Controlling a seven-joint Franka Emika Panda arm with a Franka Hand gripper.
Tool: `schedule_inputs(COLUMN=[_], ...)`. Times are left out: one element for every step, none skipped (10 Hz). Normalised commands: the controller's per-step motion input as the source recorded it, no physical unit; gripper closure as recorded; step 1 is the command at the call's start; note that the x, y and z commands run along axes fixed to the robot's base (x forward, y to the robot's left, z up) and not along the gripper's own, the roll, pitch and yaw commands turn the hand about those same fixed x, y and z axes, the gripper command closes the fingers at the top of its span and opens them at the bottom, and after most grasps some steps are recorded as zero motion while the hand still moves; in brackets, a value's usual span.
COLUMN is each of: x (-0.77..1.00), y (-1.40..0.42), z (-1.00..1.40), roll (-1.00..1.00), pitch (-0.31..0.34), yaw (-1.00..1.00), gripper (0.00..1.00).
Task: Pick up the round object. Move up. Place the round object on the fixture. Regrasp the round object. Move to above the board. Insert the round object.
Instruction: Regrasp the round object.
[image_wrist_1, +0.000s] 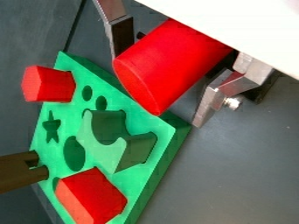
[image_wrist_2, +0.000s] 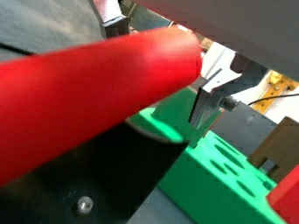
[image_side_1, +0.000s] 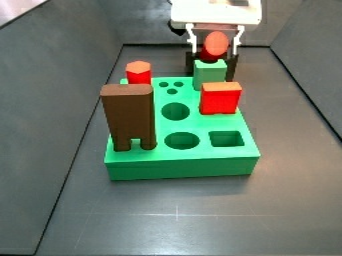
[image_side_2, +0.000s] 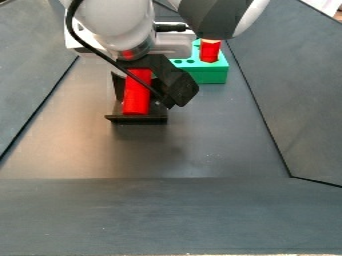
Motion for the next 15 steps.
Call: schedule_inputs(x=[0.00, -0.01, -0.02, -0.03, -0.03, -0.02, -0.02, -0.01, 0.15, 0.14, 0.05, 0.02, 0.00, 0.01, 0.00], y=[0.00, 0.00, 0.01, 0.01, 0.01, 0.02, 0.01, 0.01, -0.68, -0.65, -0.44, -0.30, -0.11, -0.08, -0.05], z=[1.00, 1.00, 1.00, 1.00, 0.84, 0.70, 0.37, 0.24, 0.86, 0.78, 0.59, 0.45, 0.16, 0.04, 0.04], roll=[0.01, 0.02, 0.03, 0.03, 0.04, 0.04, 0.04, 0.05, 1.00, 1.00, 1.00, 1.00, 1.00, 1.00, 1.00], pitch=[0.062, 0.063, 0.059, 0.059, 0.061, 0.061, 0.063, 0.063, 0.034, 0.033, 0.028, 0.026, 0.023, 0.022, 0.023], yaw=[0.00, 0.00, -0.02, -0.02, -0.03, -0.03, -0.04, -0.04, 0.03, 0.03, 0.03, 0.03, 0.03, 0.03, 0.03], gripper=[0.00, 0.00, 0.00, 0.00, 0.00, 0.00, 0.00, 0.00, 0.00, 0.00, 0.00, 0.00, 0.00, 0.00, 0.00])
